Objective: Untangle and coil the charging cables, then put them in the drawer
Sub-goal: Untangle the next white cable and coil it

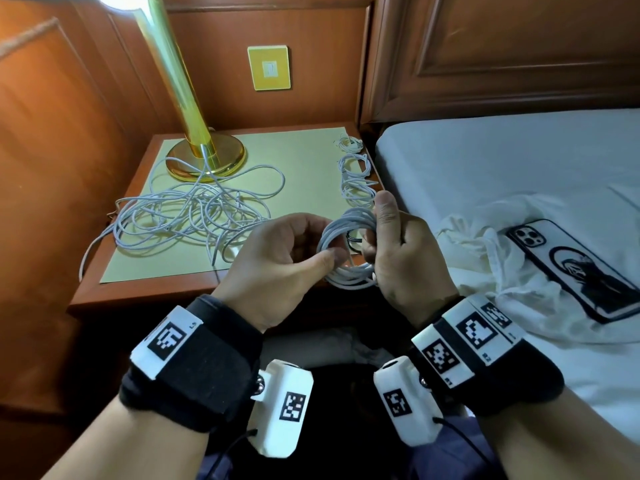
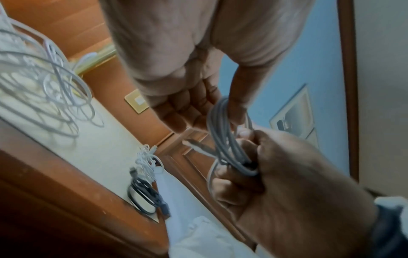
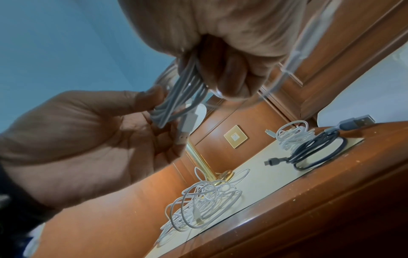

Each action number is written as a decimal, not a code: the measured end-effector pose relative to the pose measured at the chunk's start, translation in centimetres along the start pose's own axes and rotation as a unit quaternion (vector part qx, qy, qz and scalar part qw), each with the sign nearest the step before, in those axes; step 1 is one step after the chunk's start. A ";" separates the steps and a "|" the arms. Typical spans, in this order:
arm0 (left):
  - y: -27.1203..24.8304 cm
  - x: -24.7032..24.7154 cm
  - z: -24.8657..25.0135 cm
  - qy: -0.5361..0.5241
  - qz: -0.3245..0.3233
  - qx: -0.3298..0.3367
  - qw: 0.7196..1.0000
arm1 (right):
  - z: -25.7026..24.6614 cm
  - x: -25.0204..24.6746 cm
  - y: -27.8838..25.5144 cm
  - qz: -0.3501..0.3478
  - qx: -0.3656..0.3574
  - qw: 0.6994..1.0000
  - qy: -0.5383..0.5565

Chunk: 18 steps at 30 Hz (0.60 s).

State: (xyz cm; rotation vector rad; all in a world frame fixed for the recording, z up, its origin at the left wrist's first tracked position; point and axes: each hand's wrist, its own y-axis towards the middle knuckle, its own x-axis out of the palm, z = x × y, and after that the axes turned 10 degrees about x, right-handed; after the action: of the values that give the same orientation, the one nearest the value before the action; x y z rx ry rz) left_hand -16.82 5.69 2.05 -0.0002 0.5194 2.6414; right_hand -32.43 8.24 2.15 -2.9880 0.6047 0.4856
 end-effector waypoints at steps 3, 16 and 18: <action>0.1 0.5 0.1 -0.088 -0.008 -0.016 0.996 | -0.3 -0.2 0.0 0.019 -0.018 1.000 -0.009; 0.3 2.0 0.3 -0.145 -0.041 -0.081 0.985 | 0.0 -0.9 0.6 0.033 -0.080 0.995 -0.055; 0.2 2.4 0.2 -0.065 -0.017 -0.050 0.997 | 0.4 -1.0 1.0 0.055 -0.068 0.994 -0.063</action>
State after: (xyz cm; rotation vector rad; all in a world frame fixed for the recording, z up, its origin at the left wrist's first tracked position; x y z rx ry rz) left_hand -19.08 6.67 2.11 0.1296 0.3405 2.6102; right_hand -33.78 7.77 2.05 -3.0299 0.7570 0.7451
